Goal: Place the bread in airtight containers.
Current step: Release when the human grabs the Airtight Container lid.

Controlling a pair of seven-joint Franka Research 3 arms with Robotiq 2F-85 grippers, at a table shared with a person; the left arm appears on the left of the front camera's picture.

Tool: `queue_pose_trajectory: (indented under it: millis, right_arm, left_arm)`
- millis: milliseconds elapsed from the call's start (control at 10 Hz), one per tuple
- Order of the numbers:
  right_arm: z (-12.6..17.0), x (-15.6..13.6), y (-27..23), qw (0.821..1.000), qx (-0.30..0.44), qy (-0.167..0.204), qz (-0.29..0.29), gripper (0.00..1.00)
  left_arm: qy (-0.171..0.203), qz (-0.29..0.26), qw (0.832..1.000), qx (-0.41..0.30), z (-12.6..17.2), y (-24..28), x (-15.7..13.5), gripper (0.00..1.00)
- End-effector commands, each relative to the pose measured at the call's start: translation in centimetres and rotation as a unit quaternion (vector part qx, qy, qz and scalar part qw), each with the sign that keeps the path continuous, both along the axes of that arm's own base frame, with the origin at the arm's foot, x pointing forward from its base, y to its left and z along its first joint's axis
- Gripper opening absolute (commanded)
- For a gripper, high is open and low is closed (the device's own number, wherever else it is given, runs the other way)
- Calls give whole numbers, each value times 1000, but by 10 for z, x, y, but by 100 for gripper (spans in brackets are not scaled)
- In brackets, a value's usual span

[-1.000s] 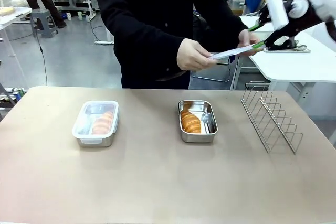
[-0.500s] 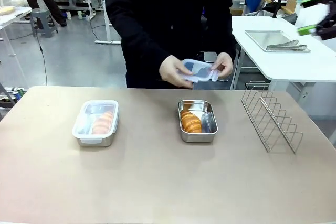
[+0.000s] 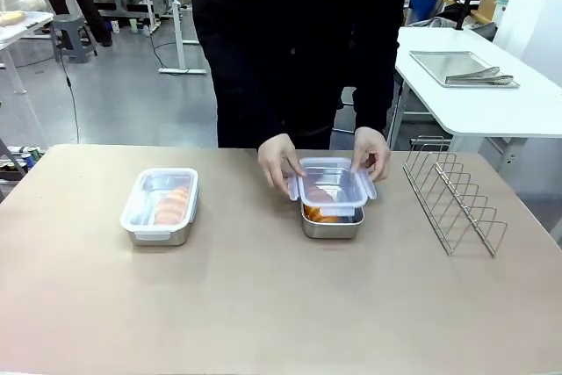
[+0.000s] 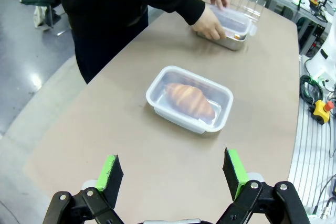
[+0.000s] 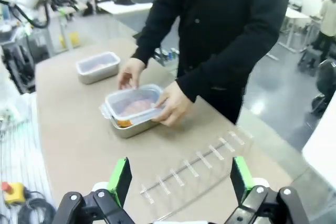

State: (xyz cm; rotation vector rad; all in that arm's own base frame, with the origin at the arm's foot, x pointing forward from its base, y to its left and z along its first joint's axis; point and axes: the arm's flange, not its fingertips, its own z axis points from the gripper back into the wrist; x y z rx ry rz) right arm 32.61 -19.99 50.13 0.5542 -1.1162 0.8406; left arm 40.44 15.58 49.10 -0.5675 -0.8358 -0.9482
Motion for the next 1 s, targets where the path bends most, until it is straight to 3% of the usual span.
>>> queue_pose_trajectory:
  millis: [0, 200, 300, 900]
  right_arm:
    - [5, 10, 3, 1000, 6, 9, 29, 100]
    - [7, 19, 6, 1000, -12, 14, 23, 100]
    - [-7, 3, 3, 999, 10, 26, 26, 100]
    - [-7, 3, 3, 999, 10, 26, 26, 100]
  left_arm:
    - [-13, -7, 1000, -8, 0, -2, 0, 100]
    - [-13, -7, 1000, -8, 0, -2, 0, 100]
    - [-13, -7, 1000, -8, 0, -2, 0, 100]
    - [-13, -7, 1000, -8, 0, -2, 0, 100]
